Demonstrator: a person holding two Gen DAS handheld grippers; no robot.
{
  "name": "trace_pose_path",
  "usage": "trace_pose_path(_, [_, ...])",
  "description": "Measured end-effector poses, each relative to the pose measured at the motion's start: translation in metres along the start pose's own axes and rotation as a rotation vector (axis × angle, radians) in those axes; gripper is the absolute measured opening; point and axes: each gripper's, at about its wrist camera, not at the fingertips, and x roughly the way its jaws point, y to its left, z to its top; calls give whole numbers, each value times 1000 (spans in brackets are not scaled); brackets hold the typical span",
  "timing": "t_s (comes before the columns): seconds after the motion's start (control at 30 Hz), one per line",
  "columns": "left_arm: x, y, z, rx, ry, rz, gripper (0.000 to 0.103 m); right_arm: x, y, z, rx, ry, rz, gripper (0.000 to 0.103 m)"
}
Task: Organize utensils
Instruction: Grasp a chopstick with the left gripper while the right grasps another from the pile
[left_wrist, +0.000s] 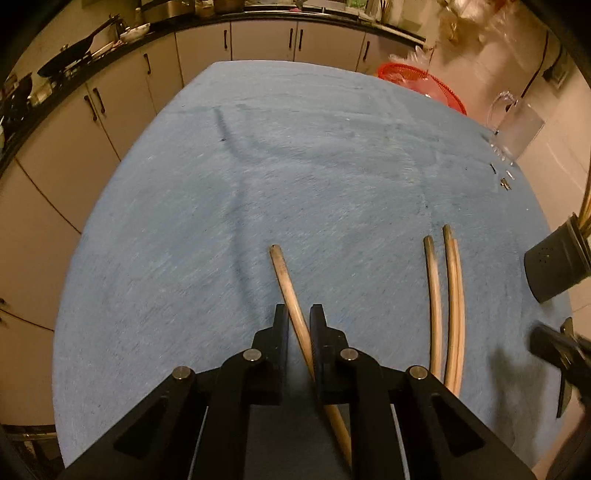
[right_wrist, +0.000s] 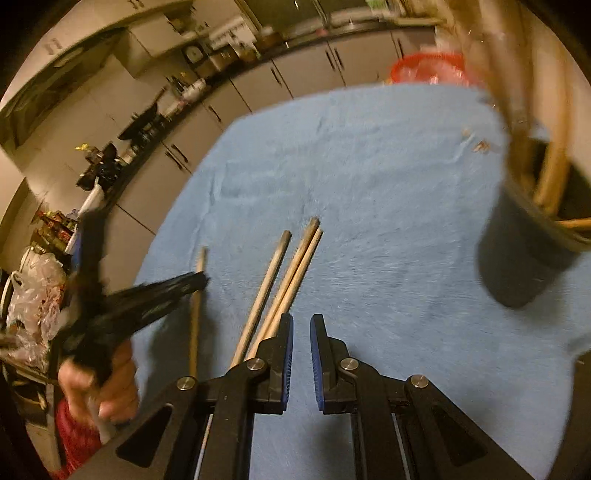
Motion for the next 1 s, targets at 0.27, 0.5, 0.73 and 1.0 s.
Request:
trace_pose_path(0.27, [-4,6,-12,20,-49,-58,13,54,5,32,78,85,-73,11])
trace_pose_path(0.5, [-10,28,-20,13,-68,-92,13,73,16,42,77,105,-188,12])
trace_pose_path(0.73, [-4,18,-2,27,-25,-25,13,91,35,64,-4,139,-349,12])
trace_pose_path(1.0, [-12,3,11,59,-47,-66,7,54,21,58,17,65,-183,6])
